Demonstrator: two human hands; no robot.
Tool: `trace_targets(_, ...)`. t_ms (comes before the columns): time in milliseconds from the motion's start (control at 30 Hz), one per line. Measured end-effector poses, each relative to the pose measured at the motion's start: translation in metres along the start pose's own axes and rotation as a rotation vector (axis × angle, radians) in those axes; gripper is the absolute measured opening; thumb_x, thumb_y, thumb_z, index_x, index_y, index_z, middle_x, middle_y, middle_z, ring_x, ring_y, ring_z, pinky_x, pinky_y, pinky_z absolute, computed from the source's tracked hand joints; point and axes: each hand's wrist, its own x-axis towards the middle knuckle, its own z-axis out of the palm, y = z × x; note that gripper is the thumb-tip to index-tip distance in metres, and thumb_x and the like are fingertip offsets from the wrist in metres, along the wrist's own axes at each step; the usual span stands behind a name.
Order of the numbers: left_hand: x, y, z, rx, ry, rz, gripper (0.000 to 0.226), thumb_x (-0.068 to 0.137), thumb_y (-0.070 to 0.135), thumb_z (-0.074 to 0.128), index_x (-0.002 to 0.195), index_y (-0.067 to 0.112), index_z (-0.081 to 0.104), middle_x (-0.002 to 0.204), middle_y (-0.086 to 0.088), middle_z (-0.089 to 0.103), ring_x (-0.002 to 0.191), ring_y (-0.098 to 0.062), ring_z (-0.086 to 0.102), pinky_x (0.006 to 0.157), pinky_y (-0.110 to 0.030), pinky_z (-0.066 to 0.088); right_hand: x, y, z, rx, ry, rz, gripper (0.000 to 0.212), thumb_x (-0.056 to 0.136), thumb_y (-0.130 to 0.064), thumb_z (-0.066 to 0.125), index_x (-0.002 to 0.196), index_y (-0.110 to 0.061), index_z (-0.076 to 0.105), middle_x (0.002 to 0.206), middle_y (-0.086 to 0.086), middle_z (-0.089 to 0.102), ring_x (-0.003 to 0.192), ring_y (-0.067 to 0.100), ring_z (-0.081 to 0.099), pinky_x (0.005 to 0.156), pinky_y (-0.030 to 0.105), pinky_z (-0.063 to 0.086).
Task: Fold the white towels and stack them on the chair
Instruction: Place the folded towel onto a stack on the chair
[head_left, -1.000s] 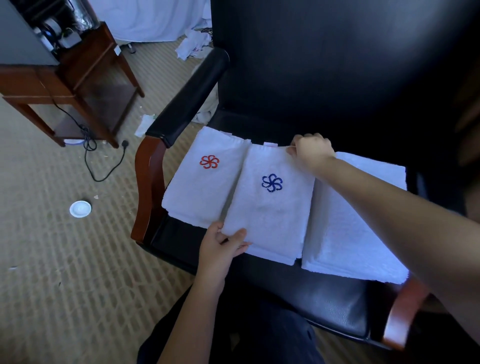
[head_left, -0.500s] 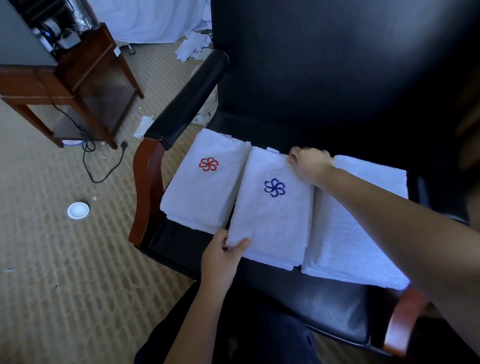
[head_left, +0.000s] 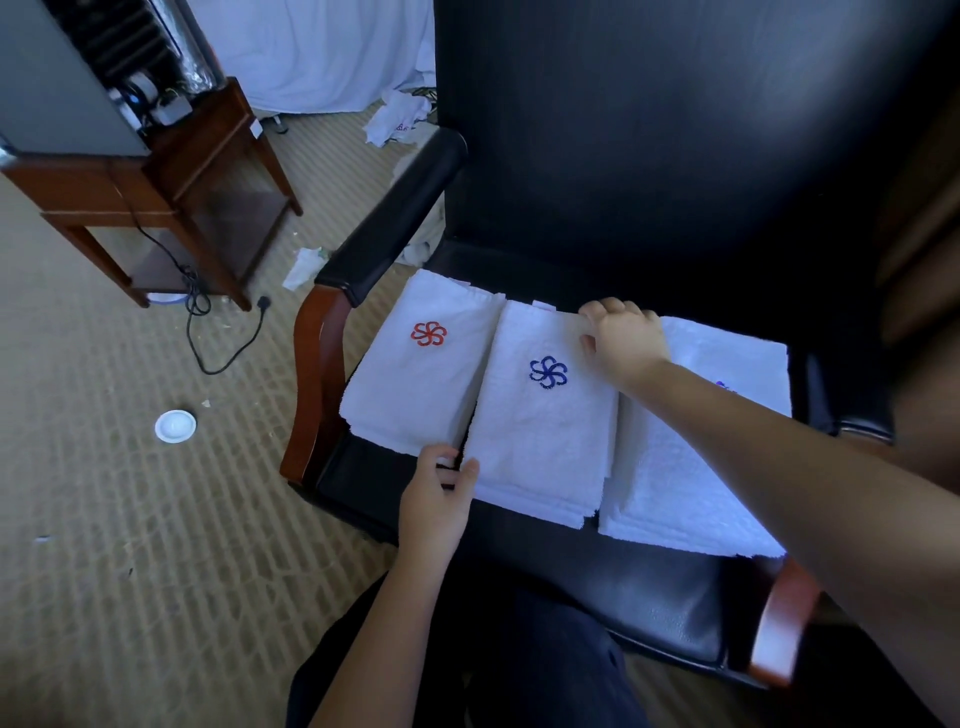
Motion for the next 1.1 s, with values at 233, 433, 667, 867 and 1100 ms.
trace_targets(233, -0.028, 0.03, -0.037, 0.584, 0.092, 0.428, 0.04, 0.096, 0.029, 0.056, 0.132, 0.014, 0.054, 0.13, 0.002, 0.057, 0.12, -0.018, 0.051, 0.086, -0.03, 0.047, -0.06, -0.012, -0.045, -0.038, 0.059, -0.062, 0.042, 0.098, -0.03, 0.047, 0.138, -0.017, 0.045, 0.131, 0.005, 0.054, 0.119, 0.026, 0.048, 0.095, 0.035, 0.033)
trace_targets(433, -0.068, 0.059, -0.074, 0.842, 0.153, 0.557, 0.042, 0.095, 0.027, 0.057, 0.133, 0.01, 0.053, 0.131, -0.004, 0.058, 0.119, -0.026, 0.053, 0.087, -0.036, 0.047, -0.118, -0.022, -0.086, -0.014, 0.113, -0.058, 0.04, 0.098, -0.033, 0.047, 0.136, -0.018, 0.048, 0.129, 0.003, 0.056, 0.117, 0.024, 0.05, 0.095, 0.034, 0.034)
trace_targets(667, -0.13, 0.08, -0.124, 0.921, 0.256, 0.542, 0.038, 0.098, 0.032, 0.048, 0.133, 0.017, 0.046, 0.133, 0.002, 0.05, 0.122, -0.021, 0.044, 0.089, -0.033, 0.042, -0.182, -0.046, -0.13, 0.07, 0.232, -0.111, 0.035, 0.098, -0.034, 0.047, 0.129, -0.018, 0.055, 0.123, 0.003, 0.06, 0.111, 0.024, 0.054, 0.087, 0.034, 0.037)
trace_targets(867, -0.18, 0.08, -0.171, 0.975, 0.33, 0.544, 0.036, 0.097, 0.034, 0.049, 0.13, 0.019, 0.049, 0.13, 0.0, 0.053, 0.122, -0.023, 0.045, 0.096, -0.036, 0.036, -0.23, -0.085, -0.148, 0.186, 0.302, -0.191, 0.03, 0.097, -0.032, 0.05, 0.123, -0.02, 0.06, 0.119, 0.002, 0.061, 0.109, 0.025, 0.054, 0.082, 0.034, 0.035)
trace_targets(1100, -0.235, 0.06, -0.222, 1.014, 0.408, 0.444, 0.042, 0.099, 0.038, 0.046, 0.138, 0.021, 0.046, 0.137, 0.0, 0.05, 0.126, -0.022, 0.042, 0.101, -0.037, 0.034, -0.264, -0.155, -0.155, 0.286, 0.309, -0.394, 0.031, 0.096, -0.032, 0.052, 0.12, -0.018, 0.064, 0.115, 0.004, 0.065, 0.109, 0.026, 0.056, 0.084, 0.038, 0.046)
